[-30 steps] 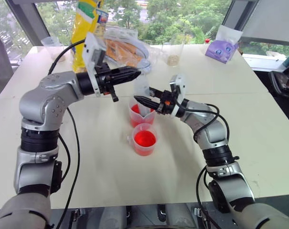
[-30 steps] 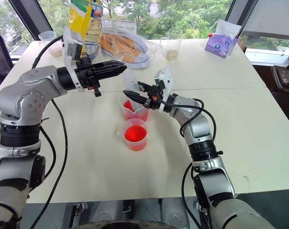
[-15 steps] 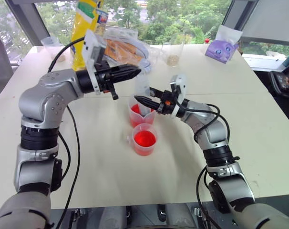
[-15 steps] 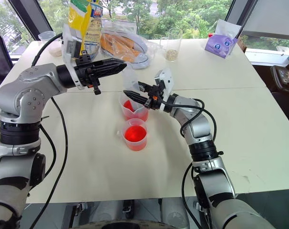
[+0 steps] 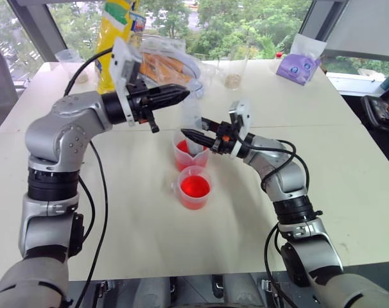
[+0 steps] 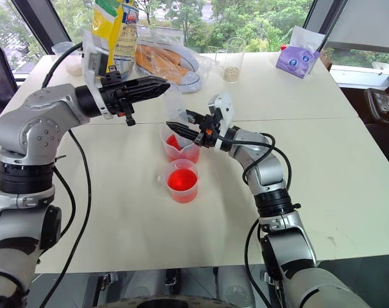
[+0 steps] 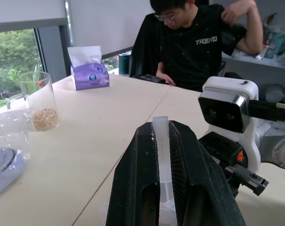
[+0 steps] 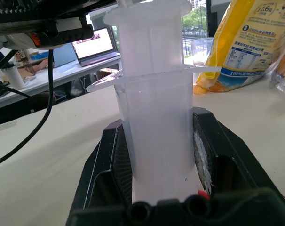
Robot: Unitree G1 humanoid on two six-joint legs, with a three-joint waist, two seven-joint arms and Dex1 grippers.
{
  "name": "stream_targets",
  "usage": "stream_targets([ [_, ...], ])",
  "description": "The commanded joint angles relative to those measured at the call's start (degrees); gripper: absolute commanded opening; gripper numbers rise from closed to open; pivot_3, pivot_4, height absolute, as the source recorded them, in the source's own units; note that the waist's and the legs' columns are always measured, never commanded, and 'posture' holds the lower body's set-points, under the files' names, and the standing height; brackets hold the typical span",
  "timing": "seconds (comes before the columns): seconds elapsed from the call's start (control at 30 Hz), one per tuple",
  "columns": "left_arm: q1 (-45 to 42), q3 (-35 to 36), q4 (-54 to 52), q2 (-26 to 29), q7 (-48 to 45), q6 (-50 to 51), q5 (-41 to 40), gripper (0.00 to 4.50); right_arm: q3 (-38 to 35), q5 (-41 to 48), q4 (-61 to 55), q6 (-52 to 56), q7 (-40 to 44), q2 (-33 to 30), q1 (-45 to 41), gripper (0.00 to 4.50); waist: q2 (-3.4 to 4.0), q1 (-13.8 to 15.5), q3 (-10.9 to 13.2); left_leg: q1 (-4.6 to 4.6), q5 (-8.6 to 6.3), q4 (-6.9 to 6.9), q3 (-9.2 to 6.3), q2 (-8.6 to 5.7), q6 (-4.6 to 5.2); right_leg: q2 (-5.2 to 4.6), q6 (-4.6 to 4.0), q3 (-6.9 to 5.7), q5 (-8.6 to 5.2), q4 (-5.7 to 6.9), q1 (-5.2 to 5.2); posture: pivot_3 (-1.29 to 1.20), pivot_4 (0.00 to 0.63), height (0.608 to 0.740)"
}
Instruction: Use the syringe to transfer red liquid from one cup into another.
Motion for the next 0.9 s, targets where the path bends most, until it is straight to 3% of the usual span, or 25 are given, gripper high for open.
stream_targets([
  [0.03,-4.1,4.4,-0.4,0.8,1.8,-3.8,0.7,0.03,2.6,0.0,-2.1,0.4,1.8,0.2,0.9,1.39,0.00,0.0,0.0,0.00,0.00,0.00,0.00,0.00,0.00,0.00,0.00,0.00,0.00,0.00,0.00,0.00,0.150,0.740],
  [0.3,-2.5,3.9,-1.9,1.2,1.0,-2.3,-0.2,0.03,2.2,0.3,-2.6,0.6,1.5,0.2,0.4,1.39,0.00,0.0,0.0,0.00,0.00,0.00,0.00,0.00,0.00,0.00,0.00,0.00,0.00,0.00,0.00,0.00,0.150,0.740],
  [0.4,-0.8,3.8,-3.2,1.6,0.7,-1.1,-0.9,1.26,1.5,0.8,-3.3,0.9,1.0,0.3,-0.6,1.39,0.00,-0.2,0.0,0.00,0.00,0.00,0.00,0.00,0.00,0.00,0.00,0.00,0.00,0.00,0.00,0.00,0.150,0.740],
  [0.57,1.9,4.1,-4.6,1.9,1.2,-0.7,-0.7,3.86,0.4,1.8,-3.8,1.5,0.0,0.6,-2.8,1.39,0.01,-0.1,0.0,0.01,0.00,0.00,-0.01,0.00,0.00,0.00,0.00,0.00,0.00,0.02,0.00,0.00,0.150,0.740],
  [0.63,3.2,4.6,-5.7,2.7,1.0,-0.3,-1.1,4.43,-0.1,2.2,-4.0,1.7,-0.4,0.7,-3.6,1.39,0.01,-0.1,0.0,0.01,0.00,0.02,-0.01,0.00,-0.01,0.00,0.00,0.00,0.00,0.02,0.00,0.00,0.150,0.740],
  [0.9,8.7,12.1,-9.4,7.8,-0.7,3.5,-8.4,4.43,-2.2,4.0,-4.6,2.6,-1.7,0.2,-6.7,1.39,0.01,-0.2,0.0,0.01,0.00,0.01,-0.01,0.02,-0.01,0.00,0.00,0.00,0.00,0.02,0.00,0.00,0.150,0.740],
])
